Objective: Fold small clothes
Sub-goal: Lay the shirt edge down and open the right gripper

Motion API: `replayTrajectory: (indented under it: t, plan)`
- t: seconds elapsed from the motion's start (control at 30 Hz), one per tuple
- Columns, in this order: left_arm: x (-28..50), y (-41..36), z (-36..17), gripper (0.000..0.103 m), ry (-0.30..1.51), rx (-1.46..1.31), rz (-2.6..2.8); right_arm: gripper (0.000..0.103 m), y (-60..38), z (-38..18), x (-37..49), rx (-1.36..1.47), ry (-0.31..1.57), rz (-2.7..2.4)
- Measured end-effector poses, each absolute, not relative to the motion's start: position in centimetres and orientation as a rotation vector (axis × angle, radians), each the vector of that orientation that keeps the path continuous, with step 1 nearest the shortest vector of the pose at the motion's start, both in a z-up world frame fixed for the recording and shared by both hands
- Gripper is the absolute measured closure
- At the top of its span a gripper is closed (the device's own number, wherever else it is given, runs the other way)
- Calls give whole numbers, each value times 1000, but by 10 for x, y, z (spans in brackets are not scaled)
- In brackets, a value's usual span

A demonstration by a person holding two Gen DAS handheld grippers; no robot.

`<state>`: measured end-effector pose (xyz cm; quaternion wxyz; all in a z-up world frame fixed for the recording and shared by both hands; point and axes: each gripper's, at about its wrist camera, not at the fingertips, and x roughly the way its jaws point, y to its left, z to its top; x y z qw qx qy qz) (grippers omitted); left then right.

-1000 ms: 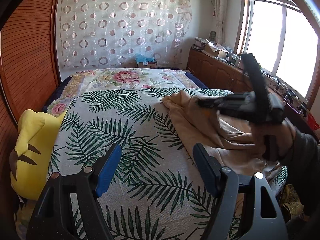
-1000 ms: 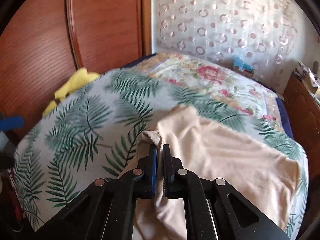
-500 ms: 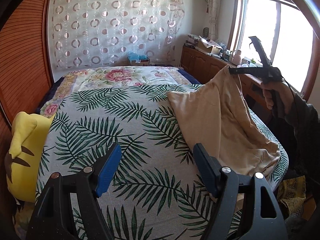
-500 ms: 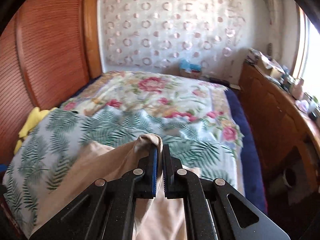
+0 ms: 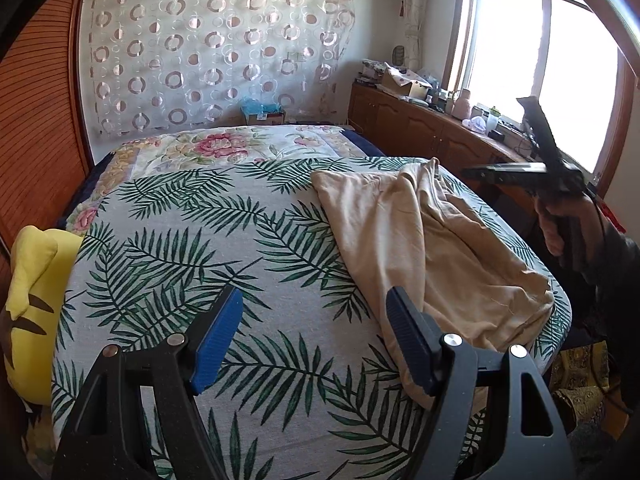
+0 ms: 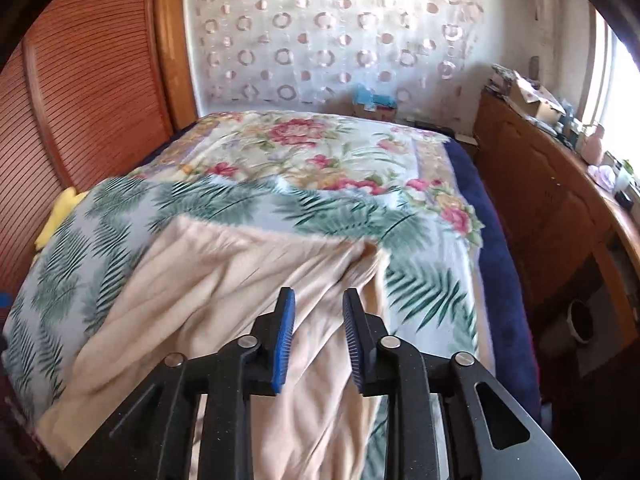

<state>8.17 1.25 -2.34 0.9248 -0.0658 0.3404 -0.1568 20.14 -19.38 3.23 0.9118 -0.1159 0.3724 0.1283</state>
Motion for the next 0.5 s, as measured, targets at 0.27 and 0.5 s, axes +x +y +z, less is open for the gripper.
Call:
replayTrajectory:
  t: [0.27,0.5]
  plan:
    - [79,-6,-28,28,717,-123,-364,64,-201,-2,110,-227,801,375]
    - [76,-24,-36,28,748,-115,-398,64,-234,2,66,-266,837,385]
